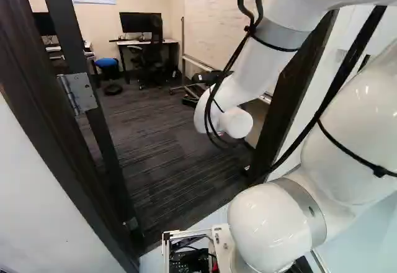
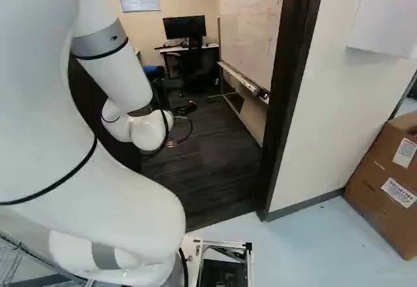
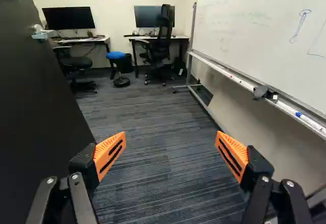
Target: Open the door and move inside
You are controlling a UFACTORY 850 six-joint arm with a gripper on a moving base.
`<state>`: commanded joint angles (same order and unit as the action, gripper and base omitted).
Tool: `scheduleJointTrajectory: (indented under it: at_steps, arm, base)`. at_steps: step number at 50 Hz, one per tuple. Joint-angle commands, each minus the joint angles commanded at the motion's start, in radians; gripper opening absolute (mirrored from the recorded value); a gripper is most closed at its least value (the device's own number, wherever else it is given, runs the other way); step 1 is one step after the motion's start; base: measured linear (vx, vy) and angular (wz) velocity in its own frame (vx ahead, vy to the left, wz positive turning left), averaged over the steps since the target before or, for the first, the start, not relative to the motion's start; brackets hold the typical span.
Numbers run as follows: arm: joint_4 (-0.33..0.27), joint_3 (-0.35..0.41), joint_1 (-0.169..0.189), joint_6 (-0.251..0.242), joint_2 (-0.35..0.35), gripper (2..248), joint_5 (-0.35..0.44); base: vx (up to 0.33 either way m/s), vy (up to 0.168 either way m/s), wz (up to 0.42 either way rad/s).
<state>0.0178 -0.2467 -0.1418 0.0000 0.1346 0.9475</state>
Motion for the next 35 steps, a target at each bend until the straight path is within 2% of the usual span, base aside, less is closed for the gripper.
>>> scheduleJointTrajectory:
  at_steps: [16,35]
  arm:
    - [-0.009,0.081,0.072,0.0,0.074,247,-0.038]
    - [-0.016,0.141,0.125,0.0,0.127,247,-0.066]
  base:
    - [0.0,0.0,0.0]
    - [0.0,0.0,0.0]
